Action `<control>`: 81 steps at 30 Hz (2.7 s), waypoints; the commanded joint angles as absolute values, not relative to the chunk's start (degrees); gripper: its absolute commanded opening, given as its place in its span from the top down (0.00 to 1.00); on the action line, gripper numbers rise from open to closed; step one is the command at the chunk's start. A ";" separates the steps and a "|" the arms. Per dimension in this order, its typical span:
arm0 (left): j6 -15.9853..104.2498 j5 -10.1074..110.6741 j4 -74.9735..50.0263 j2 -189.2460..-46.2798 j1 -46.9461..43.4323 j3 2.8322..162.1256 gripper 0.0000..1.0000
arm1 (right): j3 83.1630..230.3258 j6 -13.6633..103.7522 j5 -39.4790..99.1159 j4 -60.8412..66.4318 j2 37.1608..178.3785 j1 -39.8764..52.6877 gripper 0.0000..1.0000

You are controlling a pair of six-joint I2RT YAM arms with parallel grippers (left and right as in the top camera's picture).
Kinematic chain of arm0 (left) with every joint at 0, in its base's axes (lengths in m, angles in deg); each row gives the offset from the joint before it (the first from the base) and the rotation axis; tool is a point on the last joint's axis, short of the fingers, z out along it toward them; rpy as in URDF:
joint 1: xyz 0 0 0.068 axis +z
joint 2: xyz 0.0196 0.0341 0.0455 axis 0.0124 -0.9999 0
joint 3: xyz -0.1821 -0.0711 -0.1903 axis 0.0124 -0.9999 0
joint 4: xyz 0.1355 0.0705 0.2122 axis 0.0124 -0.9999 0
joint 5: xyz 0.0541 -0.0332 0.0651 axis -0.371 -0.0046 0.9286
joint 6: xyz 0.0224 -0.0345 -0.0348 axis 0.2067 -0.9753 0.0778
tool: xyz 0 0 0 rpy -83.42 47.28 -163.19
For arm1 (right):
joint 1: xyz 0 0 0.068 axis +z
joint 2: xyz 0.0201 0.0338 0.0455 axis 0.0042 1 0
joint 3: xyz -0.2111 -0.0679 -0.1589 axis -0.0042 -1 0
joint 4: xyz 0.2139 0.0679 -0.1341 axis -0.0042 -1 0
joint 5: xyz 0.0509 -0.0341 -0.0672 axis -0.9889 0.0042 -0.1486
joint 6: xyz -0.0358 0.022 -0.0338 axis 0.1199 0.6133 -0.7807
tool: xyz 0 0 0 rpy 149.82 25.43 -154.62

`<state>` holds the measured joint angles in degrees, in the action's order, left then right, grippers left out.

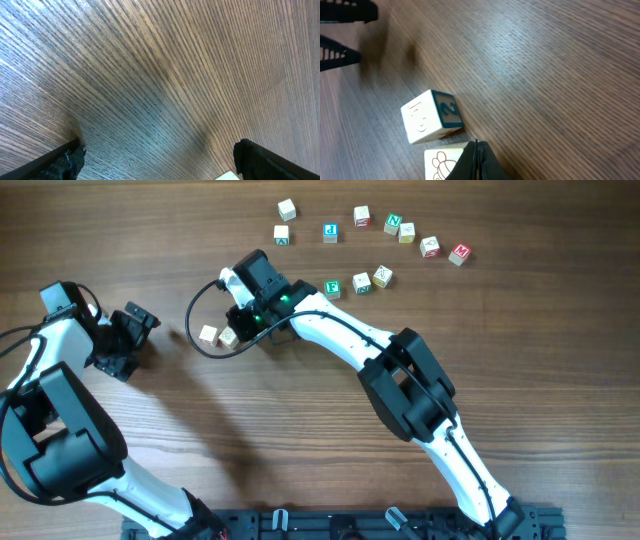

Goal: Form a horizontal line

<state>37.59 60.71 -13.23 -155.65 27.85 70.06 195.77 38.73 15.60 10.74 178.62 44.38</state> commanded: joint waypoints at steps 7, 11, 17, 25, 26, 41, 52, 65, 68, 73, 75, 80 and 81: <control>37.70 66.46 -14.30 -159.91 28.55 66.65 0.00 | 195.81 38.03 21.41 10.78 175.49 44.05 0.96; 37.70 66.46 -14.30 -159.91 28.55 66.65 0.00 | 195.81 41.85 36.39 10.24 169.29 43.88 0.96; 37.70 66.46 -14.30 -159.91 28.55 66.65 0.00 | 193.30 47.71 37.00 4.73 169.22 40.51 0.96; 37.70 66.46 -14.30 -159.91 28.55 66.65 0.00 | 191.90 45.90 30.20 4.86 172.26 40.27 0.96; 37.70 66.46 -14.30 -159.91 28.55 66.65 0.00 | 191.90 45.87 29.15 4.99 173.29 40.40 0.96; 37.70 66.46 -11.04 -159.91 28.55 66.65 0.00 | 191.90 42.31 20.10 4.99 174.84 40.56 0.96; 37.70 66.44 -10.60 -159.91 28.55 66.65 0.00 | 191.90 41.46 19.58 3.79 175.71 41.28 0.96; 37.70 66.46 -9.32 -159.91 28.55 66.65 0.00 | 191.90 35.54 14.35 4.90 176.94 41.32 0.96; 37.70 66.46 -9.32 -159.91 28.55 66.65 0.00 | 191.90 32.37 11.12 5.52 176.94 41.32 0.96; 37.70 66.46 -9.25 -159.91 28.55 66.65 0.00 | 191.90 31.17 8.37 4.80 176.94 41.32 0.96; 37.70 66.46 -9.25 -159.91 28.55 66.65 0.00 | 191.90 31.17 8.21 4.88 176.94 41.32 0.96; 37.74 65.63 -7.83 -159.91 28.55 66.68 0.62 | 192.69 42.07 24.58 6.22 176.85 40.89 0.96; 38.13 63.81 -6.78 -159.91 28.55 66.68 0.87 | 193.04 44.00 27.47 6.19 176.61 40.71 0.96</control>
<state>37.35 63.94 -8.29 -155.96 28.11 69.19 191.97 37.24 17.52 5.98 176.00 41.08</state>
